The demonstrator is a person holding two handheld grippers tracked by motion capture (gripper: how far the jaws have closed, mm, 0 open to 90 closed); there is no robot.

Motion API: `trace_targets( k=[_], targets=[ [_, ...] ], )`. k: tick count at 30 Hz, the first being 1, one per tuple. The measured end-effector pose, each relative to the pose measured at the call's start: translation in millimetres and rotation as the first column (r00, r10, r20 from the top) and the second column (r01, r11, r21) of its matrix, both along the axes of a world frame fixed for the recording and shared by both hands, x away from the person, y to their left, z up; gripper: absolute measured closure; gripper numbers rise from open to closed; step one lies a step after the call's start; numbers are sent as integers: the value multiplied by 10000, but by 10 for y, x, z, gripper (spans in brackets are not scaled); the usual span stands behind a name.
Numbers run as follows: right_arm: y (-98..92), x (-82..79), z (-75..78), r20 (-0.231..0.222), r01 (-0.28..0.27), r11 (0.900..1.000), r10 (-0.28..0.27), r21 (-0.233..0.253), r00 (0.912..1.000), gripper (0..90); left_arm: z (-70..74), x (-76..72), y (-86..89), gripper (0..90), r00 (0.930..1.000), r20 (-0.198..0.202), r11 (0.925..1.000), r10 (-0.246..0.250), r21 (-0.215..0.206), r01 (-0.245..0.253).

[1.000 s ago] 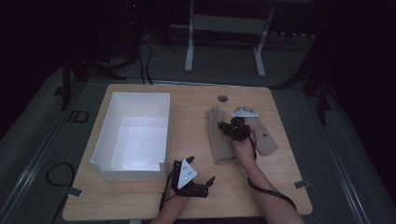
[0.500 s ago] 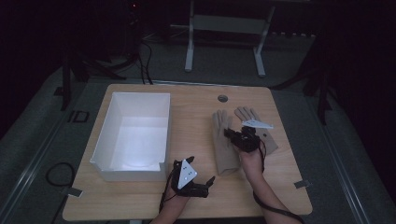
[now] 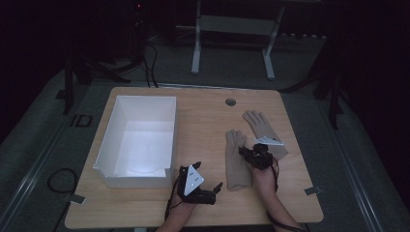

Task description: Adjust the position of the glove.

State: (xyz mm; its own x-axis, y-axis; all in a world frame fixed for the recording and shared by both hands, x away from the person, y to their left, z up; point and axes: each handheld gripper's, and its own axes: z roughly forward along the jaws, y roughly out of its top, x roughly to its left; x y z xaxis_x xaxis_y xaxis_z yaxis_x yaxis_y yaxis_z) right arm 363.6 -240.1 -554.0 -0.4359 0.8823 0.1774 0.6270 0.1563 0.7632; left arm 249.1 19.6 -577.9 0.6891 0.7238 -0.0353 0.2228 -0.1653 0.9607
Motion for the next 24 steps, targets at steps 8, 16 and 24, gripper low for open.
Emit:
trace_targets(
  k=[8, 16, 24],
  targets=[
    [-22, -9, -67, 69, 135, 9992, -132, -368, 9999, 792, 0, -1, 0, 1, 10000, 11, 10000, -9, 4, 9],
    [-82, -34, 133, 947, -550, 9961, 614, -692, 9936, 664, 0, -1, -1, 1, 10000, 16, 10000, -15, 11, 15],
    [-371, 73, 387, 1623, -779, 9924, 927, -952, 9824, 616, 1, -3, -3, 1, 10000, 15, 10000, -9, 36, 9]
  ],
)
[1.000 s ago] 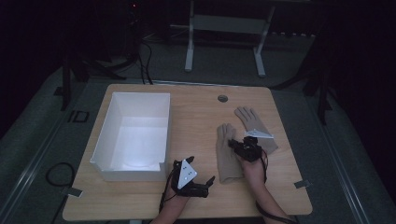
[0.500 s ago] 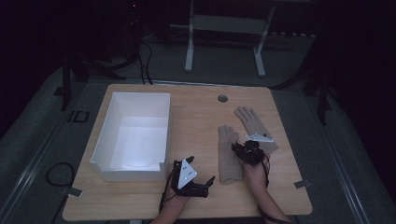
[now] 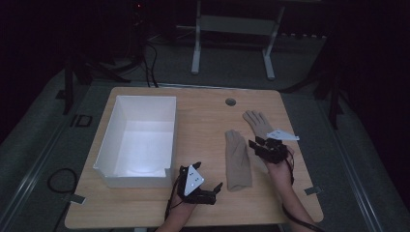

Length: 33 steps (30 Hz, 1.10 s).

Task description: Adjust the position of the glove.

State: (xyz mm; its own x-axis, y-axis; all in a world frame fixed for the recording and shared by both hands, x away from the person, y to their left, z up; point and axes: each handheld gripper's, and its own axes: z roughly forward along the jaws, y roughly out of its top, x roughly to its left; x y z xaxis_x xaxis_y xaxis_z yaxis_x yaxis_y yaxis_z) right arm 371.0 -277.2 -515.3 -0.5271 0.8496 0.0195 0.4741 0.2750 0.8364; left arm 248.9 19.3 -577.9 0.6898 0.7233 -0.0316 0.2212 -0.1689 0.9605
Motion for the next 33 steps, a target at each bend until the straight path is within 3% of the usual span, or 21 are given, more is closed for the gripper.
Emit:
trace_targets(
  k=[6, 16, 18, 23, 27, 33],
  targets=[
    [-253, 140, 139, 355, 318, 9992, -309, -234, 9989, 587, -1, 0, -3, 1, 10000, -22, 10000, 11, -35, -11],
    [-500, 373, 103, 308, 552, 9964, -533, -650, 9981, 525, -1, 1, -2, 1, 10000, -13, 10000, 10, -30, -10],
    [-549, 419, 81, 193, 584, 9971, -576, -480, 9982, 508, 0, 1, -3, 1, 10000, -16, 10000, 10, -21, -10],
    [-642, 532, 17, 69, 480, 9962, -476, -728, 9988, 462, 0, 1, -2, 1, 10000, -19, 10000, 7, -16, -7],
    [-703, 648, -11, -149, 319, 9965, -331, -772, 9993, 495, 0, 1, -2, 1, 10000, -18, 10000, 11, -16, -11],
    [-696, 794, -79, -458, 91, 9916, -151, -1286, 9988, 520, -1, 3, 0, 1, 10000, -30, 10000, 13, -45, -13]
  ],
)
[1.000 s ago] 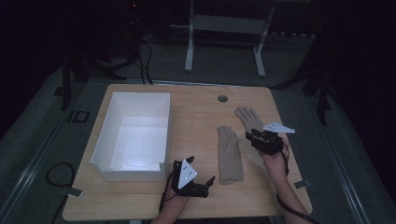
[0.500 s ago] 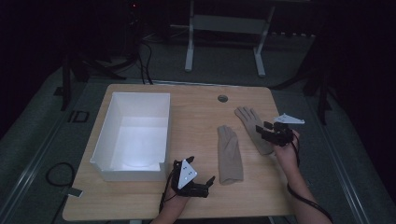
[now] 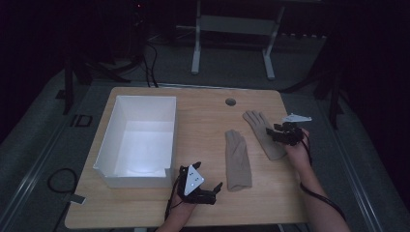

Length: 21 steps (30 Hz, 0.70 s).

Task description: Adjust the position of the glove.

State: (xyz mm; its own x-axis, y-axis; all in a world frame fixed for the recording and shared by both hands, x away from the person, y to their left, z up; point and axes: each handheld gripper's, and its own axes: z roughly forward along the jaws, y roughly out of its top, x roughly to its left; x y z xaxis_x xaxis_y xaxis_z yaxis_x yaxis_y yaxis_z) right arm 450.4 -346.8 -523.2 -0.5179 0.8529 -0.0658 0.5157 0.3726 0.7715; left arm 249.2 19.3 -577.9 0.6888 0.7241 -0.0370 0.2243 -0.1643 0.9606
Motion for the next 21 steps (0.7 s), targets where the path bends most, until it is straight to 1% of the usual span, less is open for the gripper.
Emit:
trace_targets(
  k=[4, 6, 10, 12, 15, 18, 20, 21],
  targets=[
    [-10, 93, -50, -138, -20, 9998, 22, 186, 9999, 525, 0, -1, -1, 1, 10000, 6, 10000, 9, 4, -9],
    [-2, 135, -79, -198, -22, 9999, 25, 147, 9998, 527, 0, 0, -1, 1, 10000, 1, 10000, 11, 1, -11],
    [12, 188, -148, -428, 14, 9995, 0, 310, 9991, 525, -1, 2, 2, 1, 10000, -14, 10000, 2, -27, -2],
    [33, 202, -180, -430, -12, 9998, 20, 204, 9991, 525, -1, 1, 0, 1, 10000, -4, 10000, 4, -21, -4],
    [72, 228, -249, -487, -38, 9999, 31, -127, 9988, 527, -1, 1, 1, 1, 10000, 1, 10000, 6, -15, -6],
    [87, 252, -317, -613, -45, 9998, 32, -206, 9981, 529, -1, 1, 1, 1, 10000, -13, 10000, 3, -29, -3],
    [87, 254, -335, -609, 34, 10000, -38, -61, 9981, 535, -1, 1, 0, 1, 10000, -1, 10000, 7, -17, -7],
    [92, 250, -345, -564, 21, 10000, -26, -96, 9984, 539, -1, 1, -1, 1, 10000, 1, 10000, 6, -11, -6]
  ],
)
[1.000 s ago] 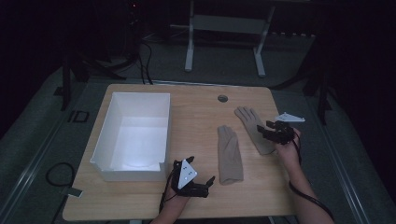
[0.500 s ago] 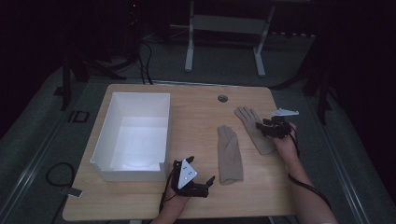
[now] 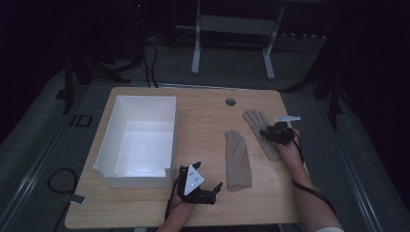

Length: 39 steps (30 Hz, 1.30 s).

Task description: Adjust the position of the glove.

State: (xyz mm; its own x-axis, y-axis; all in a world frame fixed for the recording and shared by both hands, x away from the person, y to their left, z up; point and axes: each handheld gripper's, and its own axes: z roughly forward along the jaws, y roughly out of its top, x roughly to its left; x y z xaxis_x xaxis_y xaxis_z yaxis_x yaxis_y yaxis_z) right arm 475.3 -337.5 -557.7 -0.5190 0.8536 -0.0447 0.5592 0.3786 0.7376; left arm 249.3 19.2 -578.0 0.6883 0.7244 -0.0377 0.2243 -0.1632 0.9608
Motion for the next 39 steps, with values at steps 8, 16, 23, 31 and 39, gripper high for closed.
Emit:
trace_targets(
  k=[8, 16, 23, 31, 39],
  targets=[
    [4, -16, 11, -215, 267, 9993, -261, 269, 9994, 797, 1, -3, -1, 1, 10000, 17, 10000, -12, 25, 12],
    [0, -138, 214, 7, 1051, 9845, -1063, 1406, 9943, 828, 1, 0, 0, 1, 10000, -2, 10000, -17, 13, 17],
    [22, -402, 600, 716, 1563, 9753, -1690, 1561, 9830, 831, 1, -4, -4, 1, 10000, 21, 10000, 13, 55, -13],
    [-75, -773, 761, 1222, 2149, 9618, -2369, 1695, 9638, 831, 1, -11, -9, 1, 10000, 90, 9999, -25, 101, 24],
    [-168, -1081, 663, 778, 3334, 9311, -3470, 1478, 9346, 830, 2, -13, -10, 1, 9999, 102, 9999, 2, 148, -3]
  ],
)
